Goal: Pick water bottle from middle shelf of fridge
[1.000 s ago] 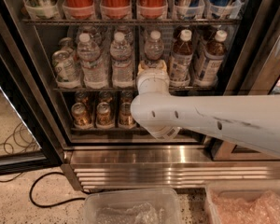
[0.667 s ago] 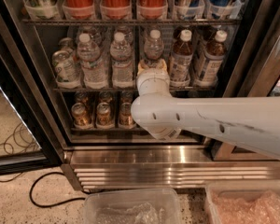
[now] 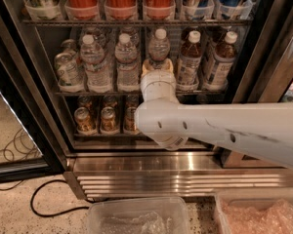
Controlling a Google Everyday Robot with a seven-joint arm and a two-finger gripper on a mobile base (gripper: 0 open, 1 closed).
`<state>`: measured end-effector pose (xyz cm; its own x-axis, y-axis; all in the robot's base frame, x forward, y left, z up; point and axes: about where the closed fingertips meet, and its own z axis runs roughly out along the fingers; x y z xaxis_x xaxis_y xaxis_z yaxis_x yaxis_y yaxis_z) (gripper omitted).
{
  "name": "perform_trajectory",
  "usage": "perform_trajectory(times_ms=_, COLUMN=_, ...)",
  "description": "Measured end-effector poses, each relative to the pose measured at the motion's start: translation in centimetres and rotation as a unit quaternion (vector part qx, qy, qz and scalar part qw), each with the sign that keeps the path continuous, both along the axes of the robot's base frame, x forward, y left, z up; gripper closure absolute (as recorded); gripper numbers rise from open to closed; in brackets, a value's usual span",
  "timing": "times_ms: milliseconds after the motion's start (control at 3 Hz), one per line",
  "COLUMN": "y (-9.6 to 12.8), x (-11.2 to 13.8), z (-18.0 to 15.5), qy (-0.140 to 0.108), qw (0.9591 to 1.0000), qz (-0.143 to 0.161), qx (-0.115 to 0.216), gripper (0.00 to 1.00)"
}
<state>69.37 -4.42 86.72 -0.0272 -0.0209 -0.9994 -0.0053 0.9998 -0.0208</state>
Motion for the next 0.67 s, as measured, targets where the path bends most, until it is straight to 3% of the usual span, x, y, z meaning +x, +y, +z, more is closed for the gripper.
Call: perform_trajectory(times_ms=667, y=0.24, x=-1.03, z=1.41, qy=-0.024, qw=0.9997, qz=0.003, qx=-0.003, gripper=1.00)
